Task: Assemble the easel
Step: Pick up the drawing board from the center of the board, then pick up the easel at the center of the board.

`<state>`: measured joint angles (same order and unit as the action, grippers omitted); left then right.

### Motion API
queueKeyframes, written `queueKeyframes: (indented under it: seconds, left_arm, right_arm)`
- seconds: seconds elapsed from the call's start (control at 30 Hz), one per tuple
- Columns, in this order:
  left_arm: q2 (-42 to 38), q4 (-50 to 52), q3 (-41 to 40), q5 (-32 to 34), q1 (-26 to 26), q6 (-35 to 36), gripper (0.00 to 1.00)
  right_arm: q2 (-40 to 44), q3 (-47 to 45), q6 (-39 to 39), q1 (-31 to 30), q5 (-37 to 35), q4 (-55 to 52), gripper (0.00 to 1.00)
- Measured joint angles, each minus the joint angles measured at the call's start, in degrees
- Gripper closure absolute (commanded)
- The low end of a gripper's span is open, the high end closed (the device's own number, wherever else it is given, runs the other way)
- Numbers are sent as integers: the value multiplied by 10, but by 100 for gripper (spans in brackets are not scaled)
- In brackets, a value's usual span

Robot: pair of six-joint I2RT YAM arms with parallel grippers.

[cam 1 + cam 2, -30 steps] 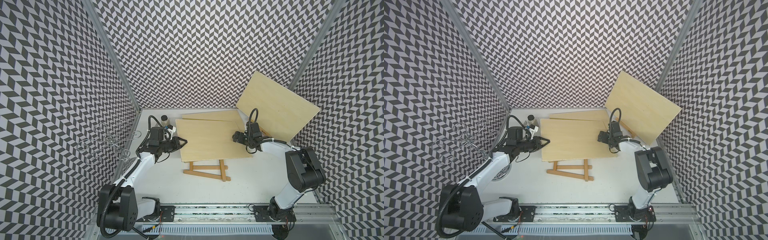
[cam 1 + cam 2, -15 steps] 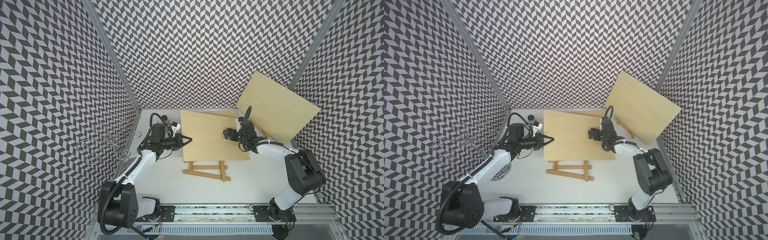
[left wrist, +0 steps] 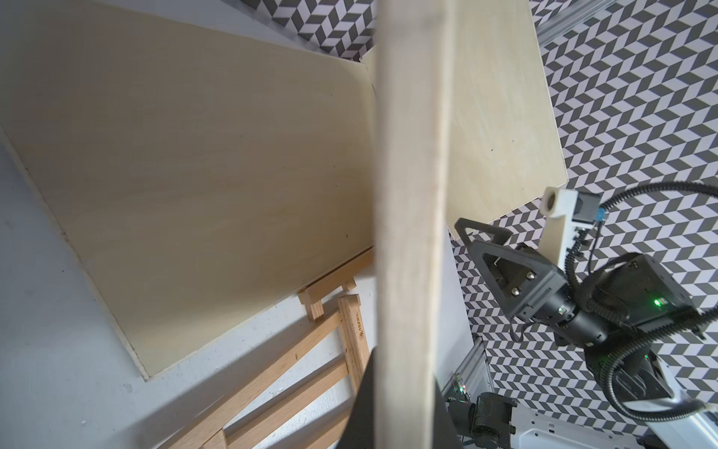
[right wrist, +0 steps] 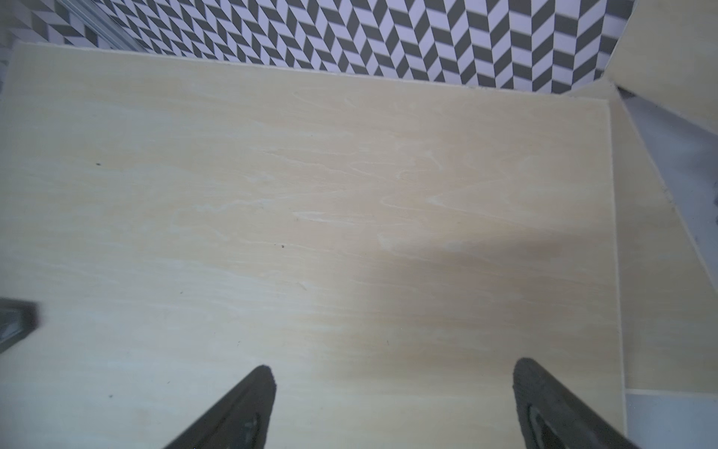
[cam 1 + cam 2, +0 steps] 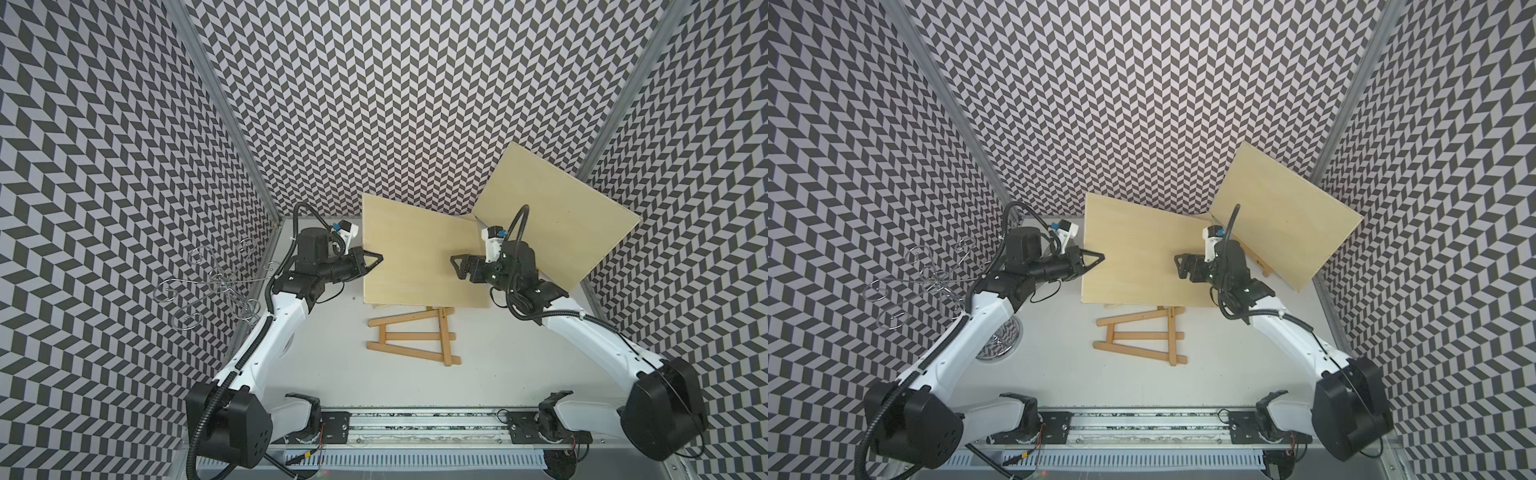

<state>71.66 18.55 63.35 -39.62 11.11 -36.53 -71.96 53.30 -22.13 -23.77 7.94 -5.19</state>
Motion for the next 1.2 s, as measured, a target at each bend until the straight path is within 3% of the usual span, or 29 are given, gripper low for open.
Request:
queueKeyframes:
  seconds: [0.33, 0.57, 0.67, 0.87, 1.2]
  left_arm:
    - [49, 46, 135, 41, -34, 18, 100]
    - [51, 112, 201, 150, -52, 71, 100]
    - [37, 125, 202, 182, -52, 76, 100]
    - [-17, 129, 157, 211, -48, 82, 100]
    - [-57, 105, 106, 230, -37, 82, 100]
  right_arm:
    - [52, -3, 31, -17, -2, -21, 7]
    - [45, -64, 49, -126, -31, -72, 11]
    - [16, -80, 48, -148, -32, -101, 17]
    - [-83, -84, 39, -156, -34, -133, 42]
    - [-147, -72, 37, -170, -27, -139, 54]
